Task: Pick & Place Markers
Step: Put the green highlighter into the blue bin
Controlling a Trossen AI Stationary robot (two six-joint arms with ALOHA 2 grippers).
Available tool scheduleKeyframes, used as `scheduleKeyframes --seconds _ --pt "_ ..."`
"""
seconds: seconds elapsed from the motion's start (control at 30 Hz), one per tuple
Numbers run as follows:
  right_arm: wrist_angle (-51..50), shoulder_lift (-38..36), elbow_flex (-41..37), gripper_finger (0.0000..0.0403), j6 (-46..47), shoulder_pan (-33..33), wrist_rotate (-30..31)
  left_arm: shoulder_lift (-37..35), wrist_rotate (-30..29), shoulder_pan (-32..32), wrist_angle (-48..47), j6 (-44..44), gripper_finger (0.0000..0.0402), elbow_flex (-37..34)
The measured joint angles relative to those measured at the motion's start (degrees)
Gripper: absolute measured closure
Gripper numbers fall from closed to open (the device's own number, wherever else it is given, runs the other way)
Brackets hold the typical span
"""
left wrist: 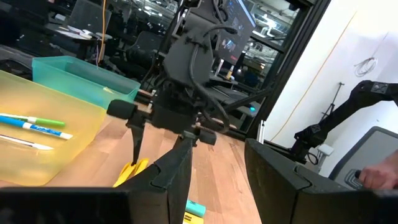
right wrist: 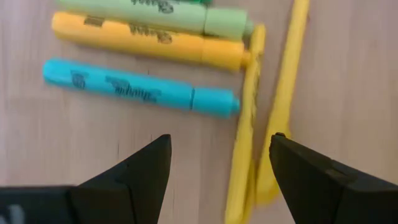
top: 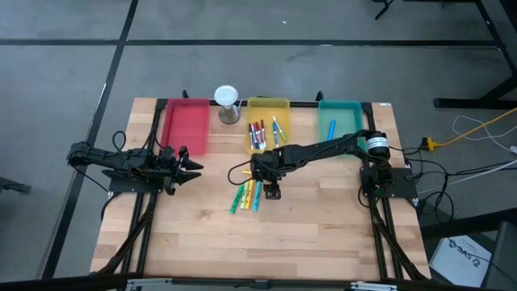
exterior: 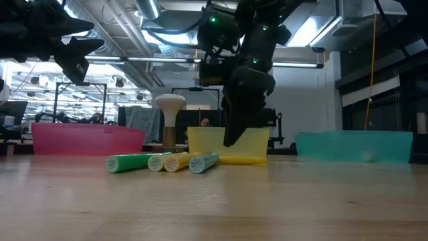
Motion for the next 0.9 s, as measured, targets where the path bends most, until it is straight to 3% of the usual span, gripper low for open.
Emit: scheduleKeyframes --seconds 0.9 --pt "-0.23 2.74 0.0 0.014 -1.16 -0.61 -0.13 -0.01 0.0 0.01 0.02 0.0 0.0258 -0.01"
